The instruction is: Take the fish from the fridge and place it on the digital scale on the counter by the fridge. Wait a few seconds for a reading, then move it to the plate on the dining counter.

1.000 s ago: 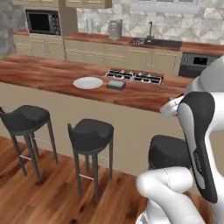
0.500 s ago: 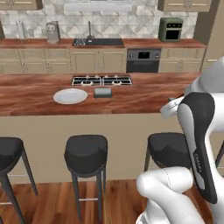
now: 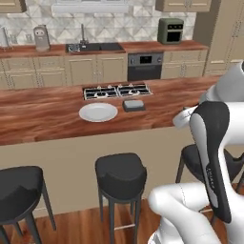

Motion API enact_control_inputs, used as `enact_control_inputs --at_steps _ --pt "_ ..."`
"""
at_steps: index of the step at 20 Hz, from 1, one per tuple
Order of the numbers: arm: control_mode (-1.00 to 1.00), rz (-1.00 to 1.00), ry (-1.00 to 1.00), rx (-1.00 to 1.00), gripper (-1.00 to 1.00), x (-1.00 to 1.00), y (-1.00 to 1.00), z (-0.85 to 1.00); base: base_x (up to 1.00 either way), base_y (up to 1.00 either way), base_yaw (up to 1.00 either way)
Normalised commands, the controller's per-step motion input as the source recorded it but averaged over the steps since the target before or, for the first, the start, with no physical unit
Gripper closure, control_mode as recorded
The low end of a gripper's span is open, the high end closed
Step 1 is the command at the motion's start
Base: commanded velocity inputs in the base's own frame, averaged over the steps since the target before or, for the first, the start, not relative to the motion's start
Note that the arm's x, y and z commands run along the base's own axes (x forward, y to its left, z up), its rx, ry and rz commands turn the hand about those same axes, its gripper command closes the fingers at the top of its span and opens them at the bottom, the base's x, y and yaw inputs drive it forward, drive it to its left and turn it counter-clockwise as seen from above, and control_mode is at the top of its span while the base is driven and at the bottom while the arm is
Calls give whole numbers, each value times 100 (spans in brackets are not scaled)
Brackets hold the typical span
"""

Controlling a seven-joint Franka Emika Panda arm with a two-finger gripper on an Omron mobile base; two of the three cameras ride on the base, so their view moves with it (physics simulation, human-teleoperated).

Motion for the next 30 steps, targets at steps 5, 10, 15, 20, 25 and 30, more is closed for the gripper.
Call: enact_control_inputs --at_steps 5,10,15,20,25,30 --pt "100 0 0 0 100 0 0 0 48 -5 -11" --pt "100 0 0 0 100 0 0 0 84 2 -15" --pt "100 0 0 0 100 0 0 0 80 17 -14" --pt "100 0 0 0 100 0 0 0 35 11 -7" --pt "100 0 0 0 100 0 0 0 0 0 0" --pt "100 0 0 0 100 0 0 0 0 0 0"
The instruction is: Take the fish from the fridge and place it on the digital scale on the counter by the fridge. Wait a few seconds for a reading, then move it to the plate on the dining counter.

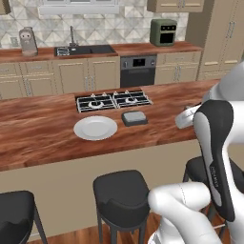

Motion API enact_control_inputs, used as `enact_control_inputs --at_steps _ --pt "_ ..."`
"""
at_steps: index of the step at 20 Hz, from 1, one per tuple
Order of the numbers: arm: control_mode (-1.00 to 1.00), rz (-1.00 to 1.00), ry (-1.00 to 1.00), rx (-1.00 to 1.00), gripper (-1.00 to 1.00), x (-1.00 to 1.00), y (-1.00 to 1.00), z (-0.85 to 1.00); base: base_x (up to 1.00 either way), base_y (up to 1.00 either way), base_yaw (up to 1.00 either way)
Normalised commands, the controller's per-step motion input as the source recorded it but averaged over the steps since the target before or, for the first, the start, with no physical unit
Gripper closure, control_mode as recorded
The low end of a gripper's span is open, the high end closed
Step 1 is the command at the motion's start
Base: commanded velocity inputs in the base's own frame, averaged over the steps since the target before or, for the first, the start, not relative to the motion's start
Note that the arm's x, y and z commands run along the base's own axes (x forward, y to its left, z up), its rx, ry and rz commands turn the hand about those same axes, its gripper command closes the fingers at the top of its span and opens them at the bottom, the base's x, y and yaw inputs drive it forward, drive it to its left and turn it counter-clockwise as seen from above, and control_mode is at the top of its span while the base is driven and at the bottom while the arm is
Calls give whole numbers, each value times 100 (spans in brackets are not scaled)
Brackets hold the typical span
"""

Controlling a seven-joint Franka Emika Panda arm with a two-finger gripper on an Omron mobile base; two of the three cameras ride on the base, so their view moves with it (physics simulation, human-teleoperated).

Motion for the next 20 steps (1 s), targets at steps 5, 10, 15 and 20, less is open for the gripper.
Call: enact_control_inputs --at_steps 5,10,15,20 --pt "-100 1 13 0 100 73 5 -1 0 0 0" --pt "-100 7 17 0 100 100 4 -23 0 0 0" --pt "-100 5 16 0 100 100 19 -47 0 0 0" --pt "-100 1 14 0 100 100 36 -72 0 0 0"
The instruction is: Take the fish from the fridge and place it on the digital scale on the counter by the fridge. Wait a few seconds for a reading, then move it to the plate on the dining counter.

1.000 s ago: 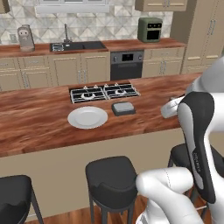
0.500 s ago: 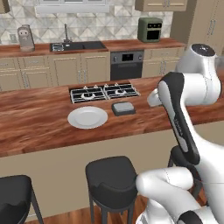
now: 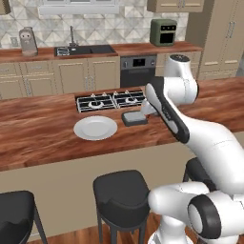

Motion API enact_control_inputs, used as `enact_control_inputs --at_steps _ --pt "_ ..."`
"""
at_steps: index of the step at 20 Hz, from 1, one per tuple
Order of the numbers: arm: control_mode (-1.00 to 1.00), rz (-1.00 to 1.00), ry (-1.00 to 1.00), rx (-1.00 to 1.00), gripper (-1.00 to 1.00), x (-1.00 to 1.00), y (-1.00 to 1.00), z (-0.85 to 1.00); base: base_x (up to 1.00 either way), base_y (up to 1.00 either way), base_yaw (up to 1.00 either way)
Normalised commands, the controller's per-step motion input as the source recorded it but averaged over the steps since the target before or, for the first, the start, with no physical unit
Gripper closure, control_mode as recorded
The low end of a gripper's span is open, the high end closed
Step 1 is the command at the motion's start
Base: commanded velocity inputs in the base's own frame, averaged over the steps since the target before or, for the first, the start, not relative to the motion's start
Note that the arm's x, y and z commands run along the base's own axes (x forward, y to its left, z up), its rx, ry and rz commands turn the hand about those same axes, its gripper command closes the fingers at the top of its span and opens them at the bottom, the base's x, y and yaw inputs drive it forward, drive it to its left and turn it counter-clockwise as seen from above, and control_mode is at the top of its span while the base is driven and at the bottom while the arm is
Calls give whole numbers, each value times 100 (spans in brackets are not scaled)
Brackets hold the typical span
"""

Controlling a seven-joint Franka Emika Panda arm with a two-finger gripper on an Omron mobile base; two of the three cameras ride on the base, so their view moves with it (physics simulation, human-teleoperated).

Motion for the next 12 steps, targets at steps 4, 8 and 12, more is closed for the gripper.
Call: enact_control_inputs --at_steps 4,8,12 --pt "-100 0 15 0 100 100 17 -75 0 0 0" --pt "-100 0 15 0 100 100 2 -49 0 0 0" --pt "-100 0 14 0 100 100 0 -25 0 0 0"
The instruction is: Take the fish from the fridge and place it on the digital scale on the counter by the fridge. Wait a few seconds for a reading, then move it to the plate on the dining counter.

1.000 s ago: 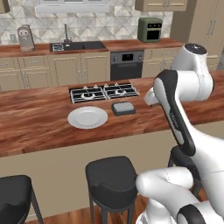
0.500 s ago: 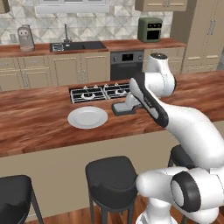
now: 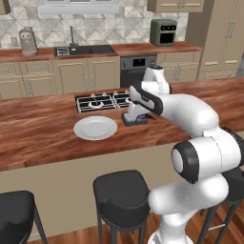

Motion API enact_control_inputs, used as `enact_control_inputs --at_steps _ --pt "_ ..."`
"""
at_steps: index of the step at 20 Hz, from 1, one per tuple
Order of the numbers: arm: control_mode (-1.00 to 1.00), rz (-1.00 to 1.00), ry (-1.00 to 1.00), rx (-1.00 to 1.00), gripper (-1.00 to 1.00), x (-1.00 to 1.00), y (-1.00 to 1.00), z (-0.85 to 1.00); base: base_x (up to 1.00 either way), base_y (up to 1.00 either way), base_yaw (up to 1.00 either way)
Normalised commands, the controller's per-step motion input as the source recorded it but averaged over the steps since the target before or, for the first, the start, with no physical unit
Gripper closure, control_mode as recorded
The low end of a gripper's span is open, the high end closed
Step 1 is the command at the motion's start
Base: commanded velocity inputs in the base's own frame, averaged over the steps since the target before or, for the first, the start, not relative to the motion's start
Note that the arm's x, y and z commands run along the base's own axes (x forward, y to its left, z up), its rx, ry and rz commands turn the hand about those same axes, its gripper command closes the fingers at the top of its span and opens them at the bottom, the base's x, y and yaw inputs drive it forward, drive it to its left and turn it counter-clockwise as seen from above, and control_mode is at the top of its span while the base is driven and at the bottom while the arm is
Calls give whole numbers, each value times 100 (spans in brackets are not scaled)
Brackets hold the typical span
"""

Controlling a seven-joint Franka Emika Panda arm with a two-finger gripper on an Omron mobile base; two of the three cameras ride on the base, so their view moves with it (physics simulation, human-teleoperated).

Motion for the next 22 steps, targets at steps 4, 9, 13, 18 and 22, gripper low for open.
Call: enact_control_inputs --at_steps 4,9,13,18,22 --pt "-100 0 17 0 100 78 0 -1 0 0 0" --pt "-100 0 19 0 100 29 0 -3 0 0 0" --pt "-100 0 15 0 100 0 0 -21 0 0 0" --pt "-100 0 6 0 100 0 0 -34 0 0 0" --pt "-100 0 -1 0 100 8 0 -14 0 0 0"
